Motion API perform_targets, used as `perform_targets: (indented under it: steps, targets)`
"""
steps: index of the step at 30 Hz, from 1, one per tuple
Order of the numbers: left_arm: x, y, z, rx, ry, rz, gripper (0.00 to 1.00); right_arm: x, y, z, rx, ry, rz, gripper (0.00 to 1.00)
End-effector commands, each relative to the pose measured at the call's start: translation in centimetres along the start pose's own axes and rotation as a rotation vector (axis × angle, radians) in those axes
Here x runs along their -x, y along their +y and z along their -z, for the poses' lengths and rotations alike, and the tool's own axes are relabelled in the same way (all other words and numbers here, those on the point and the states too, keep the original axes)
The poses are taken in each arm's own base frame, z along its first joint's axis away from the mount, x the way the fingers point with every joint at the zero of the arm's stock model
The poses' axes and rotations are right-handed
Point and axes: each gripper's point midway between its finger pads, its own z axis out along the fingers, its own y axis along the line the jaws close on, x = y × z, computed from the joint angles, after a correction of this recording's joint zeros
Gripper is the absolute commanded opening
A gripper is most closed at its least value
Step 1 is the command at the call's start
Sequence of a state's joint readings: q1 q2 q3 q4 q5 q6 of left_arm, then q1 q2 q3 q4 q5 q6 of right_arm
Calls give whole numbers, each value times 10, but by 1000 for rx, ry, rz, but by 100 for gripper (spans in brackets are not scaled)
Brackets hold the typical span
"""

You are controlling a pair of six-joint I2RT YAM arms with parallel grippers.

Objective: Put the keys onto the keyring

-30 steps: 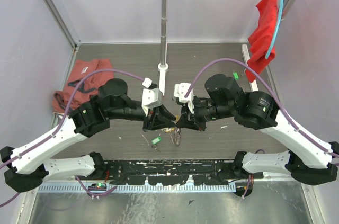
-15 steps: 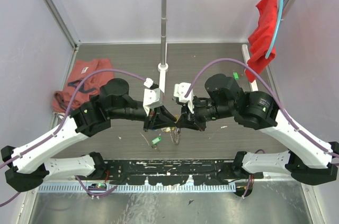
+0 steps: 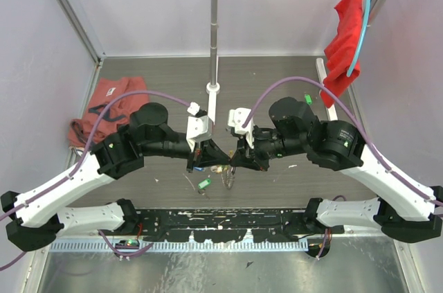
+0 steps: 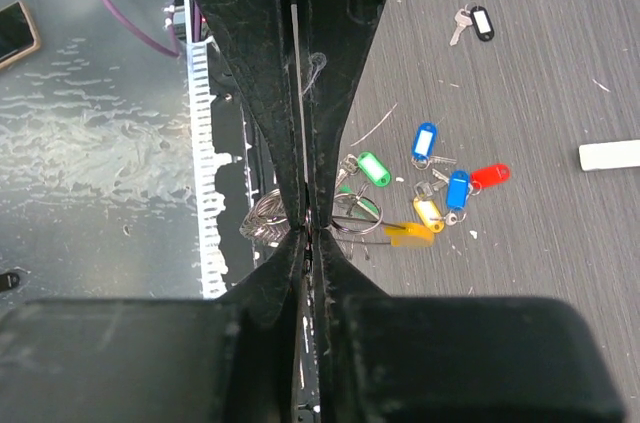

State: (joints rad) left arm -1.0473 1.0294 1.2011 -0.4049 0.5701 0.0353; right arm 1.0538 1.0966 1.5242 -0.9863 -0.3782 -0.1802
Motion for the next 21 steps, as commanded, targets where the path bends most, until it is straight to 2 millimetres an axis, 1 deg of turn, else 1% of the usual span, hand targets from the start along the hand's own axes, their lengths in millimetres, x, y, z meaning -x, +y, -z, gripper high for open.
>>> perform_targets:
  steps: [1, 2, 3, 5, 6, 9, 12, 16, 21]
  targets:
    - [27, -6, 12, 13, -87, -31, 0, 36, -3, 16, -52, -165, 48, 19]
    - [30, -5, 13, 20, -99, -29, 0, 39, -5, 18, -68, -181, 48, 25]
    - [30, -5, 14, 27, -109, -26, 0, 41, -6, 22, -84, -205, 46, 29]
    - [34, -5, 17, 43, -136, -22, 0, 46, -9, 27, -116, -251, 41, 32]
    - [36, -3, 19, 57, -148, -19, 0, 51, -10, 30, -132, -285, 42, 33]
    - [41, -5, 24, 72, -191, -6, 0, 57, -12, 40, -165, -363, 32, 34]
    - [50, -8, 29, 75, -258, 7, 0, 65, -9, 48, -169, -451, 19, 35]
    - [54, -6, 34, 100, -311, 25, 0, 73, -4, 50, -147, -552, -19, 38]
    - [56, -4, 35, 116, -324, 22, 0, 77, 3, 44, -89, -593, -54, 43]
